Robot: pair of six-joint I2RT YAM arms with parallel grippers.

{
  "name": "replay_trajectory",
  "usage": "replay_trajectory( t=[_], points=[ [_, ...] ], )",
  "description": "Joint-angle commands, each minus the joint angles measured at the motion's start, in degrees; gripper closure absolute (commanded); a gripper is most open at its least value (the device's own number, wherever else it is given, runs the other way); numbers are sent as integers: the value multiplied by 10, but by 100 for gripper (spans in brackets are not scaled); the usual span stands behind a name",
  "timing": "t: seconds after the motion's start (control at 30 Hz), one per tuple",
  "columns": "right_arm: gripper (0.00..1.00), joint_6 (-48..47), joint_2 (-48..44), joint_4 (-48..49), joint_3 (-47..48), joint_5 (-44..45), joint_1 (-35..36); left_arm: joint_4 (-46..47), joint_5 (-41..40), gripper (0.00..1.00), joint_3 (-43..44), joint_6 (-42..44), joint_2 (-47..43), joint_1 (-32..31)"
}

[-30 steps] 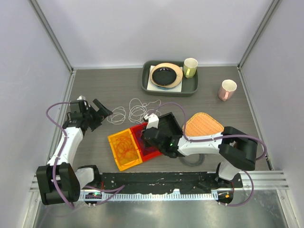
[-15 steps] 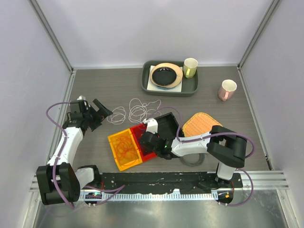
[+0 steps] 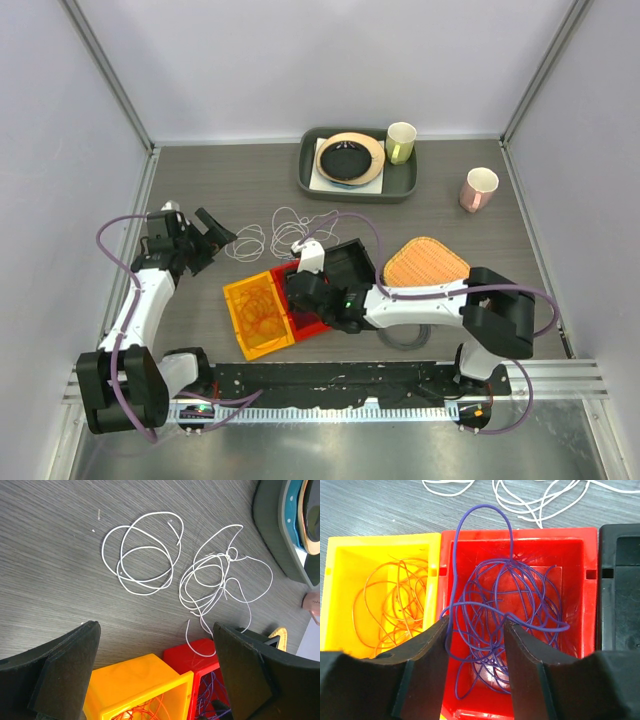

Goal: Untangle the cables

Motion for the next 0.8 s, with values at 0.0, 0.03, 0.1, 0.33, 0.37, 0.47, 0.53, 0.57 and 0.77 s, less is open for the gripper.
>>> replay_trajectory(
  t=[0.0,0.03,0.1,0.33,0.37,0.47,0.53,0.57,0.77],
  points=[
    [47,3,-39,-47,34,45,13,13,5,0,-1,6,-17,-1],
    [45,2,-42,-49,34,44,14,12,5,0,-1,6,-17,-2],
    [44,1,-59,-51,34,38,16,13,6,0,-2,6,-17,-1],
    [35,-31,-119,-75,20,49,21,14,9,0,-3,6,-17,-1],
    [35,-34,-127,-77,17,52,21,14,9,0,-3,6,-17,-1],
    [34,-41,-157,-85,4,59,21,15,9,0,-4,6,-17,-1],
    [32,-42,-185,-93,-10,62,21,15,9,0,-4,6,-18,-1],
    [31,-38,-197,-100,-15,70,21,15,9,0,-4,6,-18,-2],
    [31,36,-263,-214,-68,110,21,17,13,0,-5,6,-17,-2]
  ],
)
